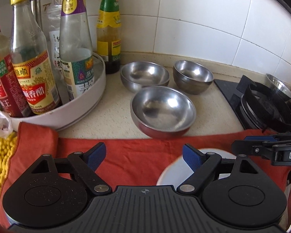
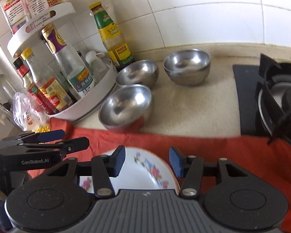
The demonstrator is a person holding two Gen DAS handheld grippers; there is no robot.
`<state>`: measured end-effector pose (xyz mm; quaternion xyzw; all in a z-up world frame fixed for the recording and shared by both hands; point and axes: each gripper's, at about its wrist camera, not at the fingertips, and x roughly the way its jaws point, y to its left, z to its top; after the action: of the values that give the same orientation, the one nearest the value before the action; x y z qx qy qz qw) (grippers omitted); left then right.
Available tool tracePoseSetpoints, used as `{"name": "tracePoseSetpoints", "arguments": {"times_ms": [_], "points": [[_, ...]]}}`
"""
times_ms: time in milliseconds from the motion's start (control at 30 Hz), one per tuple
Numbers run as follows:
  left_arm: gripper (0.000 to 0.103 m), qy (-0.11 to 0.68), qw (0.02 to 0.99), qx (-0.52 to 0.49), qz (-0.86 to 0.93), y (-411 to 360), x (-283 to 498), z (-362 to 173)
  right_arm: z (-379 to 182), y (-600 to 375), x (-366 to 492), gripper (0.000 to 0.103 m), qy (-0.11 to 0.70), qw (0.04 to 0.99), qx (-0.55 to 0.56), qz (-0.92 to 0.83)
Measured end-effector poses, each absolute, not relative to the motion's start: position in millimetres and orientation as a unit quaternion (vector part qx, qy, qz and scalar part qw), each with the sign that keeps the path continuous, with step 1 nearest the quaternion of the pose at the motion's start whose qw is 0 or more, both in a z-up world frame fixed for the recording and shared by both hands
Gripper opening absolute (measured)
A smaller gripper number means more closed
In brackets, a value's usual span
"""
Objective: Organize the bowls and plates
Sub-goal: 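Move both grippers to the rim of a steel bowl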
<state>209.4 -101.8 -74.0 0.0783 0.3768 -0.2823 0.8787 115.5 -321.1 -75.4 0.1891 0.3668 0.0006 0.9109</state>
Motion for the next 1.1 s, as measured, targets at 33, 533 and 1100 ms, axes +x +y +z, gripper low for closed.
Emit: {"name": "tracePoseSetpoints", "arguments": {"times_ms": [33, 533, 1100], "points": [[0.09, 0.376, 0.88, 0.078, -0.281, -101.5, 213.2, -72.9, -73.8, -319.9, 120.6, 0.048, 0.366, 0.912, 0.186, 0.0], [0.085, 0.376, 0.875, 0.075, -0.295, -125.6, 259.5, -75.8, -82.5, -332.8, 193.6, 0.048, 0.395, 0.889, 0.233, -0.001], [0.056, 0.439, 0.836, 0.075, -0.319, -149.4, 299.8, -109.8, -126.5, -343.4, 237.2, 0.036, 0.449, 0.849, 0.278, 0.002]]}}
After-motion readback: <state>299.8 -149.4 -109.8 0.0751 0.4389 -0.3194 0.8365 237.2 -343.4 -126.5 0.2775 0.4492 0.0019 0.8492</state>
